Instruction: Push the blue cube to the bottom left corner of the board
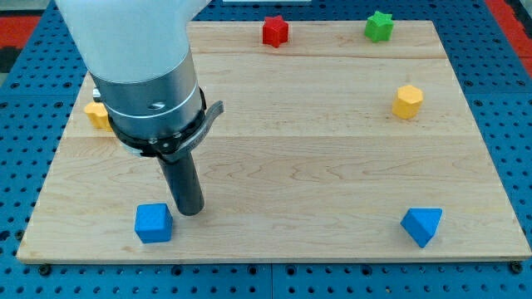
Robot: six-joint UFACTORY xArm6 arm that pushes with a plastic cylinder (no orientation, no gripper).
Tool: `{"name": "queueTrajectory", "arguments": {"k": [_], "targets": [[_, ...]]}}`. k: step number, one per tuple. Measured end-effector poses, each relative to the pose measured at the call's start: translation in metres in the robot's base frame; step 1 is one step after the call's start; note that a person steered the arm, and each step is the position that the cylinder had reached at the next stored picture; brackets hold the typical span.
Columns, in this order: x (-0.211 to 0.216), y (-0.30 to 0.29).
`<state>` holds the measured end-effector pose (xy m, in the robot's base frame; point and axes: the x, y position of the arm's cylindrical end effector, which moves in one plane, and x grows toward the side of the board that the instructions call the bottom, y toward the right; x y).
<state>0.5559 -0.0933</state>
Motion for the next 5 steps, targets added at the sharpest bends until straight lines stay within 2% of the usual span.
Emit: {"name": "queueTrajectory", "arguments": {"k": [5], "targets": [[0.000,0.023]]}}
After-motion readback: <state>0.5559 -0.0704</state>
